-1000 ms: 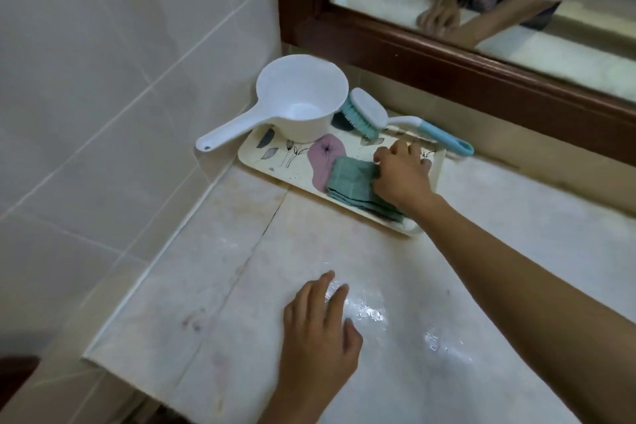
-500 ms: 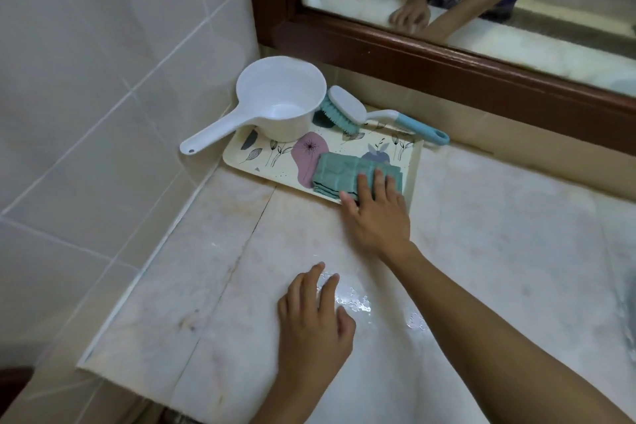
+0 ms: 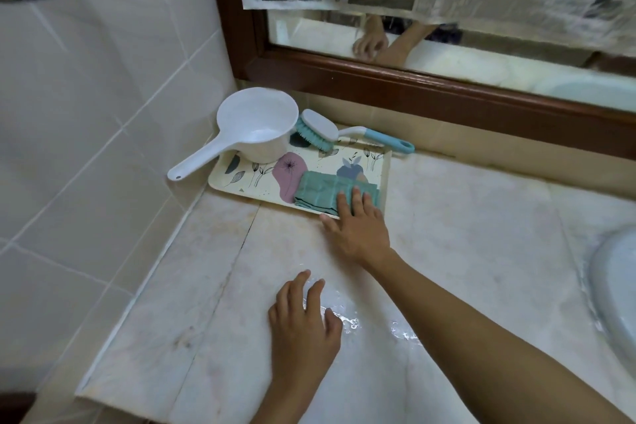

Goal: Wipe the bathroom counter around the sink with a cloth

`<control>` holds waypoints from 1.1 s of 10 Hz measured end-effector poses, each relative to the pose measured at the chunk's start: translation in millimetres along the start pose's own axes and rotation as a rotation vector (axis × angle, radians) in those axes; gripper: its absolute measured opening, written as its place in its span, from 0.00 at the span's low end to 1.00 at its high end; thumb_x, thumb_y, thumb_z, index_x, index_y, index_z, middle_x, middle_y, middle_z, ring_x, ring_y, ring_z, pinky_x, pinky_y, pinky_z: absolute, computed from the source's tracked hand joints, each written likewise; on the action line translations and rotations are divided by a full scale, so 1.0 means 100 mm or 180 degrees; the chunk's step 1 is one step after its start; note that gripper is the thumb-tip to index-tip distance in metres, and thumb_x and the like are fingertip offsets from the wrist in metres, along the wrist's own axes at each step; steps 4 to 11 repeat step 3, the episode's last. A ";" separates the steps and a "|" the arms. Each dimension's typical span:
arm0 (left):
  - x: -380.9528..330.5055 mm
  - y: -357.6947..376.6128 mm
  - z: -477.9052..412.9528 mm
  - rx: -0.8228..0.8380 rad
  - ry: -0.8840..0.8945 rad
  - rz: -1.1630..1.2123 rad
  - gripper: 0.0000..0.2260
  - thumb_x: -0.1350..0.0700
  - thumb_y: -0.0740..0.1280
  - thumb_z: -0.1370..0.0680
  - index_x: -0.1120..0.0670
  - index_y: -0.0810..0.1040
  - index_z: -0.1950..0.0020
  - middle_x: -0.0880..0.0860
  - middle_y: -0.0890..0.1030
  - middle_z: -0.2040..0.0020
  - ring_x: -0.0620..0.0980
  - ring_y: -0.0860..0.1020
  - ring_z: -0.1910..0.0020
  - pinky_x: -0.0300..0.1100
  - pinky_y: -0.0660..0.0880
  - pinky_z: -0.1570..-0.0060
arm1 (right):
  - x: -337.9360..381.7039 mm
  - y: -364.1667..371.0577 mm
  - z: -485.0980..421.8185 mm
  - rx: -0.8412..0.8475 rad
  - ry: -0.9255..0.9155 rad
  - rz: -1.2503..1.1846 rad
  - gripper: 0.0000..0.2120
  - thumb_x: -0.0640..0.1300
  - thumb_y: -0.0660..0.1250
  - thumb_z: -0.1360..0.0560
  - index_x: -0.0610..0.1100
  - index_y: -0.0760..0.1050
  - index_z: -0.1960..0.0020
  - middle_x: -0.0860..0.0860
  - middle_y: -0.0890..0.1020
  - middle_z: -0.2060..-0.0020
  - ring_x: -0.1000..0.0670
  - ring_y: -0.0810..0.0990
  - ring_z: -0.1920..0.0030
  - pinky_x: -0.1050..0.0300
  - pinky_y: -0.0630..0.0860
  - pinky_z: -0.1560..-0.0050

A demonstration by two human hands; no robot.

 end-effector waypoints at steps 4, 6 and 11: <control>0.04 -0.01 -0.01 -0.0210 -0.0035 0.0117 0.18 0.52 0.66 0.32 0.51 0.80 0.43 0.52 0.76 0.36 0.56 0.74 0.40 0.50 0.73 0.49 | -0.07 -0.19 0.28 -0.0757 -0.0452 -0.0750 0.18 0.52 0.58 0.21 0.43 0.71 0.37 0.45 0.74 0.38 0.43 0.70 0.38 0.46 0.70 0.41; 0.04 -0.01 -0.01 -0.0210 -0.0035 0.0117 0.18 0.52 0.66 0.32 0.51 0.80 0.43 0.52 0.76 0.36 0.56 0.74 0.40 0.50 0.73 0.49 | -0.07 -0.19 0.28 -0.0757 -0.0452 -0.0750 0.18 0.52 0.58 0.21 0.43 0.71 0.37 0.45 0.74 0.38 0.43 0.70 0.38 0.46 0.70 0.41; 0.04 -0.01 -0.01 -0.0210 -0.0035 0.0117 0.18 0.52 0.66 0.32 0.51 0.80 0.43 0.52 0.76 0.36 0.56 0.74 0.40 0.50 0.73 0.49 | -0.07 -0.19 0.28 -0.0757 -0.0452 -0.0750 0.18 0.52 0.58 0.21 0.43 0.71 0.37 0.45 0.74 0.38 0.43 0.70 0.38 0.46 0.70 0.41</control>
Point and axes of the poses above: each hand's wrist, its own z-axis away from the middle knuckle, its own y-axis out of the palm, x = y × z, the point moved 8 cm from there along -z, towards the middle knuckle
